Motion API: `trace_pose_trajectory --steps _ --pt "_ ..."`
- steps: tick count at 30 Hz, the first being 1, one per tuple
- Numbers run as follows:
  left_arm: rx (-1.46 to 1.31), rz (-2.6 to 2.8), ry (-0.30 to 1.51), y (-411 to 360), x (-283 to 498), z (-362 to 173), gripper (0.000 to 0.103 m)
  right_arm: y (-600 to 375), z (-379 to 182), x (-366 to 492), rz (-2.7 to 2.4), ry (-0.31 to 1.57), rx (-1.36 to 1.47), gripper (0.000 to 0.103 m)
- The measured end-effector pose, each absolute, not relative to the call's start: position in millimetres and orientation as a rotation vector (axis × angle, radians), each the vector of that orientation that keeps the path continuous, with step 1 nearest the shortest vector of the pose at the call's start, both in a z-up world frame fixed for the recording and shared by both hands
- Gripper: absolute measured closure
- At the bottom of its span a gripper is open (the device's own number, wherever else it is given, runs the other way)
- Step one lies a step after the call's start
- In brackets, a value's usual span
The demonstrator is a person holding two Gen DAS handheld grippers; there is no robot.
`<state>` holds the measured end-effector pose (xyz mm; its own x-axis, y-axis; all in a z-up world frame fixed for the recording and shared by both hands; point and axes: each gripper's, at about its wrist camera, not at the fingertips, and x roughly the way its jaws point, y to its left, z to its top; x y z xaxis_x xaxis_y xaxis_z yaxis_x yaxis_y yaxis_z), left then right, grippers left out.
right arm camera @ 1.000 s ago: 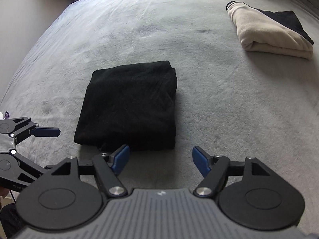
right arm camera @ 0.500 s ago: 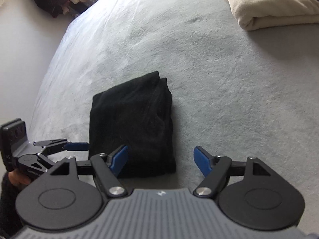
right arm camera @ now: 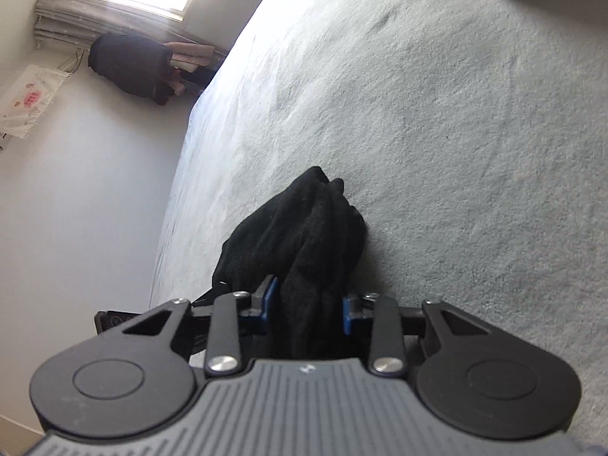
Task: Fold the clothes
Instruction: 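Grasp the folded black shirt with both tools and lift it, then carry the black shirt onto the folded beige garment with both tools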
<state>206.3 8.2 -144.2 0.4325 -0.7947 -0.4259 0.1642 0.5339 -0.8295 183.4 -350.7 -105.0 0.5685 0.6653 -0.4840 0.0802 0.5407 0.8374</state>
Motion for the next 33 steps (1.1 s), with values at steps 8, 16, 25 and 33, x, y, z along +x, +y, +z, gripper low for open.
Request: trace_pose_trajectory --steps 8,16,25,33 --pt "-0.858 -0.711 0.872 -16.9 208.4 -124.8 0.089 -359.2 -76.1 169.0 0.438 0.800 0.954 0.085" --pt "-0.854 -0.786 0.823 -70.8 228.6 -97.2 0.089 -406.8 -43.6 166.4 0.387 0.698 0.950 0.085" --pt "-0.792 -0.881 0.779 -173.3 275.3 -61.3 0.089 -487.3 -3.3 189.1 0.282 0.612 0.870 0.085" --pt "-0.754 -0.904 0.775 -256.1 314.6 -50.3 0.089 -562.4 5.3 211.2 0.208 0.555 0.853 0.085"
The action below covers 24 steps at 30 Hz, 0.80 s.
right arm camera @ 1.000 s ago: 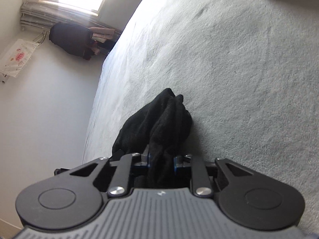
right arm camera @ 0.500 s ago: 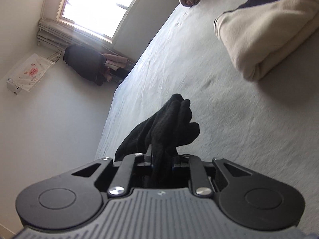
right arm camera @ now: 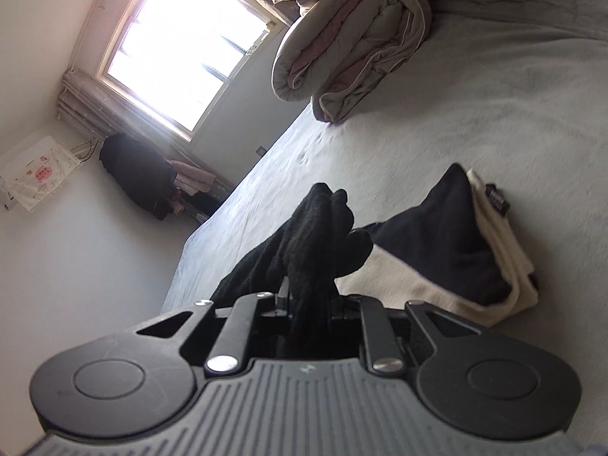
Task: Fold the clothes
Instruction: 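Carry the black shirt onto the folded beige garment with both tools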
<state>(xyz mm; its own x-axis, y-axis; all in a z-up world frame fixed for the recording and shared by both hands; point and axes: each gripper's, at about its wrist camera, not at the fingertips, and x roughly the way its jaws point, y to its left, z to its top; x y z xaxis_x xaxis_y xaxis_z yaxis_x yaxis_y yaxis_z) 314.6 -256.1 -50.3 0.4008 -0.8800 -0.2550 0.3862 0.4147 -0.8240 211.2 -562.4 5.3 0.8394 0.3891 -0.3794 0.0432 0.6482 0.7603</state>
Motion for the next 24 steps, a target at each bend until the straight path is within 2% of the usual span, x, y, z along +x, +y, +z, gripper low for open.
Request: trace_pose_trajectory --steps 9,12,15,17,18,22,24 --pt "-0.690 -0.828 0.793 -299.8 348.1 -77.9 0.089 -606.0 -25.4 236.2 0.139 0.559 0.825 0.084" --pt "-0.640 -0.768 0.801 -307.6 358.6 -87.0 0.086 -607.8 -36.9 241.5 0.083 0.562 0.772 0.080" --pt "-0.574 -0.737 0.755 -304.4 356.0 -80.1 0.081 -609.0 -42.4 238.7 0.042 0.553 0.703 0.073" --pt "-0.517 -0.716 0.692 -301.2 351.6 -69.6 0.072 -608.6 -34.1 231.5 0.007 0.514 0.637 0.059" --pt "-0.480 -0.709 0.656 -302.5 350.2 -63.1 0.070 -607.4 -28.1 228.4 -0.022 0.495 0.591 0.058" --pt "-0.357 -0.701 0.527 -311.6 345.3 -39.8 0.070 -591.5 -5.6 233.6 -0.048 0.411 0.425 0.058" --pt "-0.305 -0.722 0.507 -324.7 344.1 -36.4 0.070 -575.8 -2.2 242.3 -0.023 0.396 0.352 0.064"
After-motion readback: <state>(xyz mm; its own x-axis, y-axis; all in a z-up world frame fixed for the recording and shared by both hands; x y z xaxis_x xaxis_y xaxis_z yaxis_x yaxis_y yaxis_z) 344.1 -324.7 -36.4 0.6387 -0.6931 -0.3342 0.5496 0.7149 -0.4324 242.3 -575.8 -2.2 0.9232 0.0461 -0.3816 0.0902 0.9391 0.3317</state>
